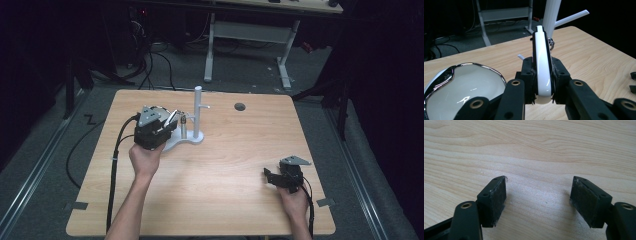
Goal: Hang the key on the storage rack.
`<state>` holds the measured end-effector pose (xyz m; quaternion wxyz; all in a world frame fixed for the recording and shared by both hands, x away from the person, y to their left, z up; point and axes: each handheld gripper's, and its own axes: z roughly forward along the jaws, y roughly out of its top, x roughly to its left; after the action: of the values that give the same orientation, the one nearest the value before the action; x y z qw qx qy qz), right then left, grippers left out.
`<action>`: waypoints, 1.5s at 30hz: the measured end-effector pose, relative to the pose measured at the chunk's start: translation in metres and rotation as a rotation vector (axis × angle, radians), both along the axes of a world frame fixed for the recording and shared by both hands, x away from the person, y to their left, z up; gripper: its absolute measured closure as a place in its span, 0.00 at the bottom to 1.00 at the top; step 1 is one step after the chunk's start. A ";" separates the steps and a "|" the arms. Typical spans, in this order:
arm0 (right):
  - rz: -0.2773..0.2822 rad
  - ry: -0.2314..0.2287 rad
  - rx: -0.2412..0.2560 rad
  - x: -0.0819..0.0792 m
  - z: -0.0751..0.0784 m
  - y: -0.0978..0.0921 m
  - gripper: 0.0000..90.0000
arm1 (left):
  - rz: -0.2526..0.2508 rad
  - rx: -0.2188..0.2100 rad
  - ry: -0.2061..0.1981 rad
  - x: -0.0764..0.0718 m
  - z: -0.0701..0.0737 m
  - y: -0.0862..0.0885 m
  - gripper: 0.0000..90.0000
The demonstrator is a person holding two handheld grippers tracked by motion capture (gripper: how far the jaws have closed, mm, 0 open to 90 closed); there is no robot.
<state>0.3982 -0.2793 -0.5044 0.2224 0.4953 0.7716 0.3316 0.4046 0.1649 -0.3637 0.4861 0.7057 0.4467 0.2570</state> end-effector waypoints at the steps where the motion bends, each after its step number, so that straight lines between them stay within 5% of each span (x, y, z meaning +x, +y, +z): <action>1: 0.000 0.000 0.000 0.000 0.000 0.000 0.32 | 0.001 -0.002 -0.002 0.001 0.000 -0.001 0.84; 23: 0.001 0.000 -0.001 0.000 0.000 0.000 0.32 | 0.044 -0.032 0.016 0.020 -0.011 0.000 0.84; 45: 0.002 -0.001 -0.001 0.000 0.000 0.000 0.32 | 0.062 0.043 0.052 0.024 -0.028 -0.004 0.84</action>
<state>0.3981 -0.2794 -0.5044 0.2225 0.4941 0.7722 0.3317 0.4282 0.1607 -0.3915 0.4508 0.7083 0.4752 0.2633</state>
